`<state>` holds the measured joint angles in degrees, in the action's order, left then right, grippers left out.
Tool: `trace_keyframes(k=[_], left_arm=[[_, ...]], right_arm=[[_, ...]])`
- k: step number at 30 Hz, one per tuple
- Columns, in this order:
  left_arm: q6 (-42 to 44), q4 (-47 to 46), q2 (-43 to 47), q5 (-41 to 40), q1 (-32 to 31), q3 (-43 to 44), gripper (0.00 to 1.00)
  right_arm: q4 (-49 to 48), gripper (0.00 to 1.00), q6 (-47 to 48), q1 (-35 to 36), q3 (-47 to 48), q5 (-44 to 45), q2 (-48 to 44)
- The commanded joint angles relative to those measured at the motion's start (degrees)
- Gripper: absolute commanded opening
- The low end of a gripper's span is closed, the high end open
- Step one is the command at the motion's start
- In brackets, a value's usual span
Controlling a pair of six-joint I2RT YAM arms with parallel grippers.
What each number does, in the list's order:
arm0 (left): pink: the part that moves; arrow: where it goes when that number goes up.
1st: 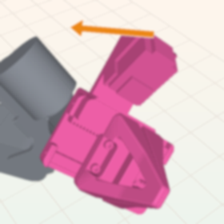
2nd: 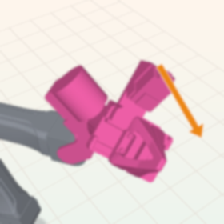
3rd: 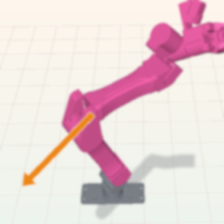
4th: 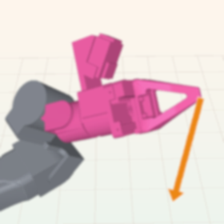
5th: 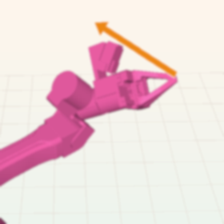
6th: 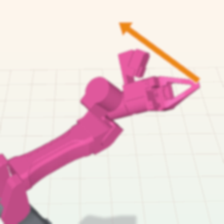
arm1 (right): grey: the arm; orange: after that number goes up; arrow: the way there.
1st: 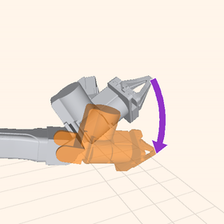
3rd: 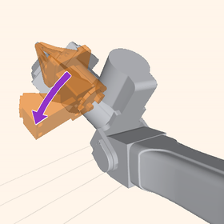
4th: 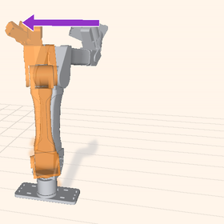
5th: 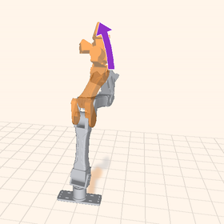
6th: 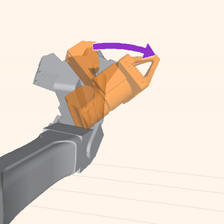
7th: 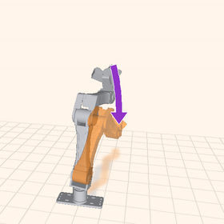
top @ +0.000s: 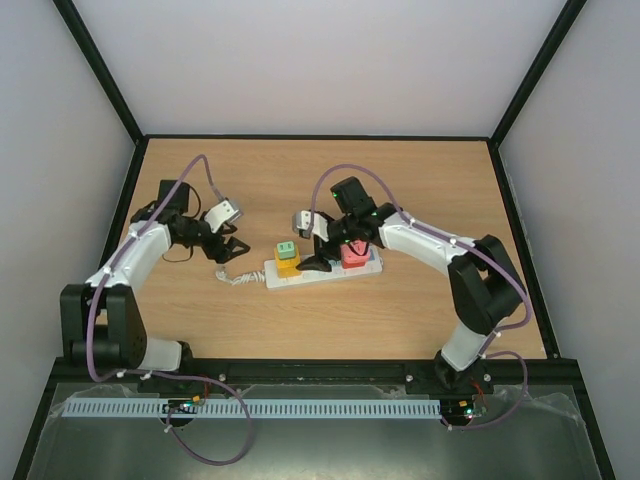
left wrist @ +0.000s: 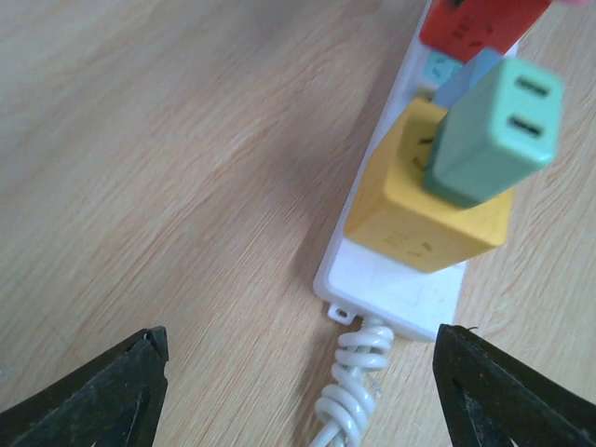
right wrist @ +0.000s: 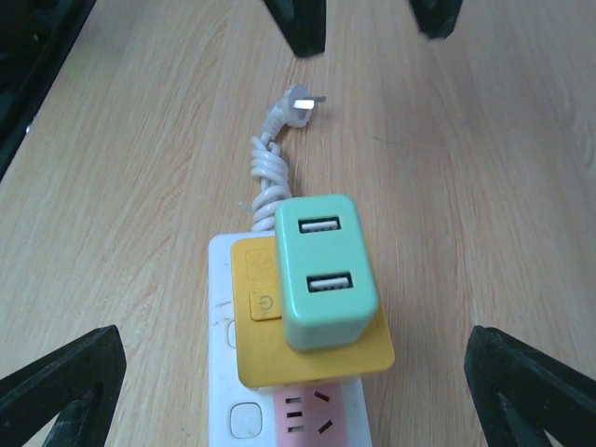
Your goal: Pull the plug off the socket
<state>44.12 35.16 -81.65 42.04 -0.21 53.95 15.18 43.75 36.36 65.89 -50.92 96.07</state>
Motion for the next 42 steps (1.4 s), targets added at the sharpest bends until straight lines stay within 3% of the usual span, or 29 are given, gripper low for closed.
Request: trace_keyframes(k=[1, 17, 23, 28, 35, 42], left_arm=[[-1.7, 0.7, 4.1, 3.8, 0.2, -0.2, 0.81], [-4.8, -2.7, 13.3, 7.3, 2.0, -3.4, 0.94], [-4.6, -2.5, 14.4, 8.8, 2.0, -4.0, 0.95], [-2.5, -1.5, 15.1, 9.6, 2.0, -4.4, 0.95], [3.4, 1.2, 14.6, 11.9, 2.0, -5.3, 0.91], [7.3, 1.8, 14.1, 12.6, 1.4, -7.1, 0.82]], right_arm=[[5.9, 0.98, 6.9, 1.7, 4.0, 1.8, 3.5], [4.0, 0.99, 7.7, 4.4, 6.5, 6.1, 11.0], [3.1, 0.88, 7.0, 4.4, 6.5, 5.8, 11.6], [1.3, 0.72, 5.5, 4.5, 5.5, 4.9, 11.2], [-2.5, 0.66, 3.1, 5.2, 1.8, 5.5, 9.0], [-2.9, 0.54, 0.3, 5.8, 0.3, 6.1, 8.5]])
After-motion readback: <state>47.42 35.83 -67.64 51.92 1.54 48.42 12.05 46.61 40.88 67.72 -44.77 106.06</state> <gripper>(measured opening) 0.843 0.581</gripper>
